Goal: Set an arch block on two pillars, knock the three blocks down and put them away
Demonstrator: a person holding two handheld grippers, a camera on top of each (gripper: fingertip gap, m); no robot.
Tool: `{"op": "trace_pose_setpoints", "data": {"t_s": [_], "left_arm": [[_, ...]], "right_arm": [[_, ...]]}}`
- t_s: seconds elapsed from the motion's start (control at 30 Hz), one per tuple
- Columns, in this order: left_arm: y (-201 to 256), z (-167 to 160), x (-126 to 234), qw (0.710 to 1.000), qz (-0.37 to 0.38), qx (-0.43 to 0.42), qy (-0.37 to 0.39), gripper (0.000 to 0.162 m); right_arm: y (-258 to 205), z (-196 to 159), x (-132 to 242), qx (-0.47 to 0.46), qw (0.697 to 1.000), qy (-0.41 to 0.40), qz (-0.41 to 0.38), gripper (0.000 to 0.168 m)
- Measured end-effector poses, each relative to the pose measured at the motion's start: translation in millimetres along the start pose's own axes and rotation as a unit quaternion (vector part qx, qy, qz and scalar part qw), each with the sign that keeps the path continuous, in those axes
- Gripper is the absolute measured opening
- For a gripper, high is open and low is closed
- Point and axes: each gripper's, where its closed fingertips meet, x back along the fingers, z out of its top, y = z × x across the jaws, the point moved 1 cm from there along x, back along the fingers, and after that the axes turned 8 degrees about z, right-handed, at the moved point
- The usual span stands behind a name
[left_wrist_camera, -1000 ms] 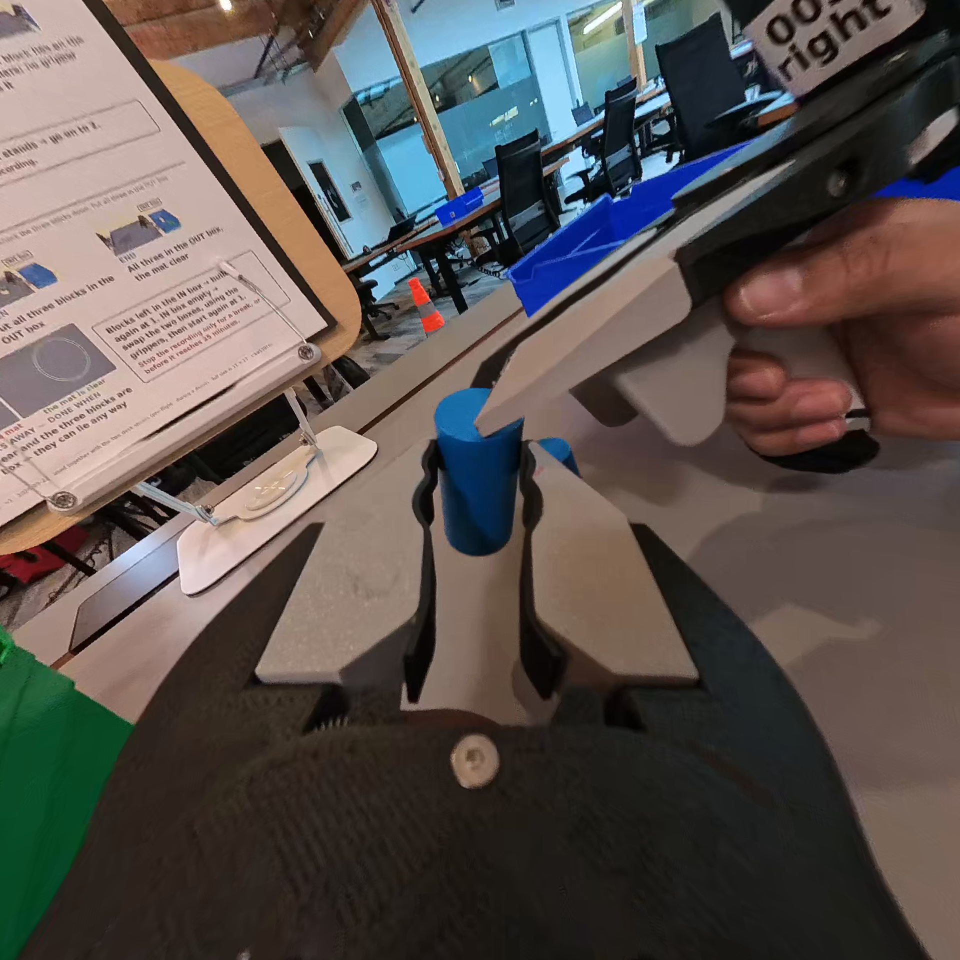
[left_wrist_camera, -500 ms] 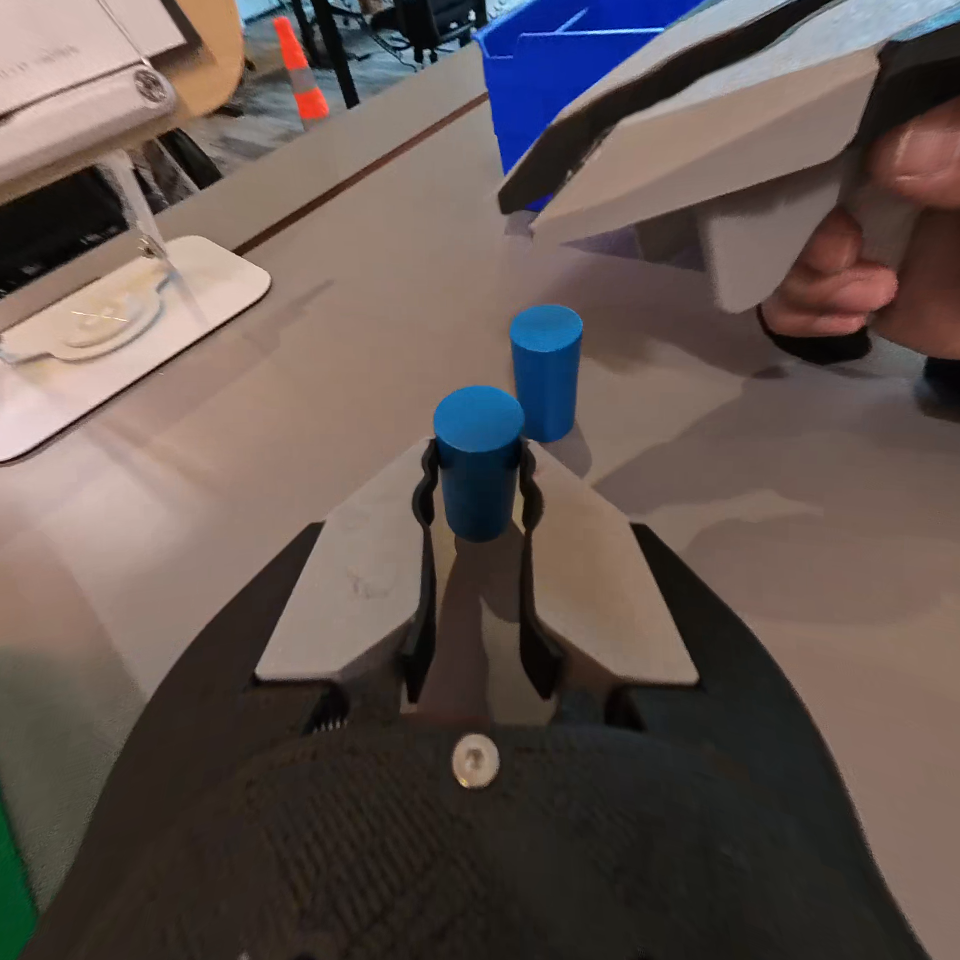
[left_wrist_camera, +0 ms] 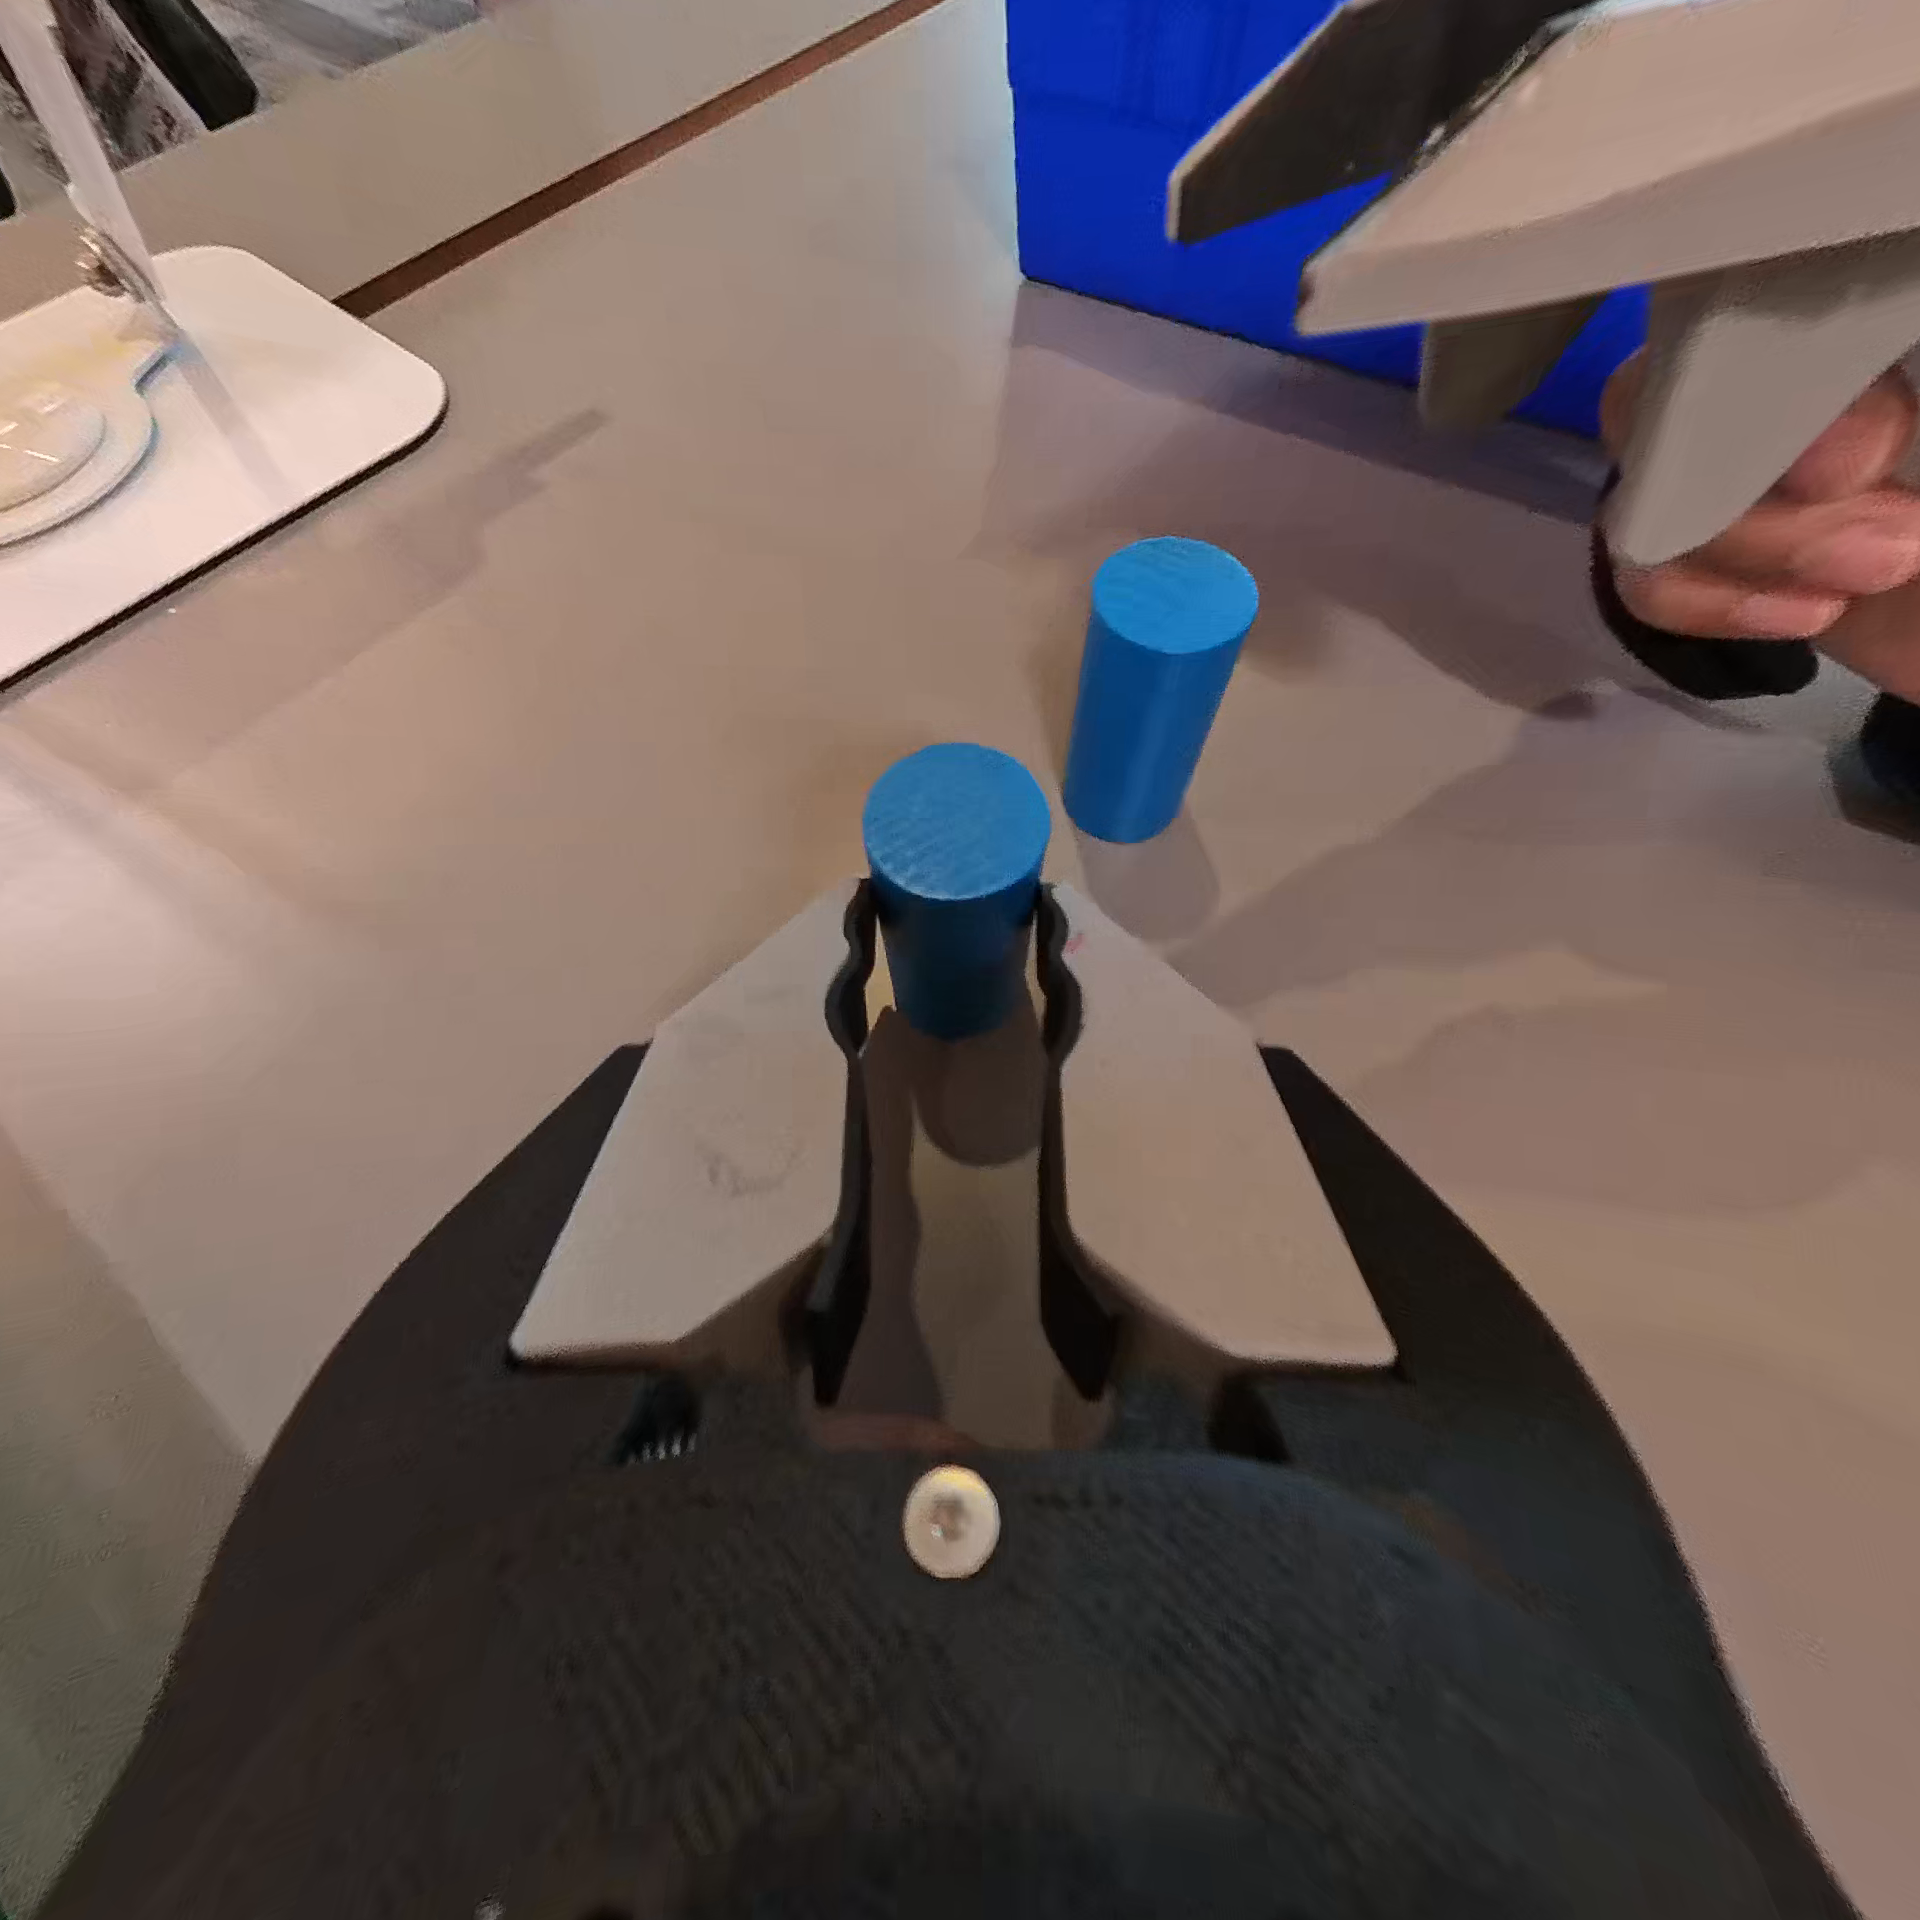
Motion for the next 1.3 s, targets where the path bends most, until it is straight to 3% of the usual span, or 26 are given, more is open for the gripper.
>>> {"op": "trace_pose_setpoints", "data": {"t_s": [1.07, 1.3], "left_arm": [[-14, -11, 14, 1.0, 0.025, 0.008, -0.003, 0.028], [-17, -7, 17, 0.999, 0.043, 0.013, 0.013, 0.06]], "right_arm": [[8, 2, 6, -0.014, 1.0, 0.011, -0.007, 0.022], [9, 4, 8, -0.014, 1.0, 0.017, -0.009, 0.022]]}}
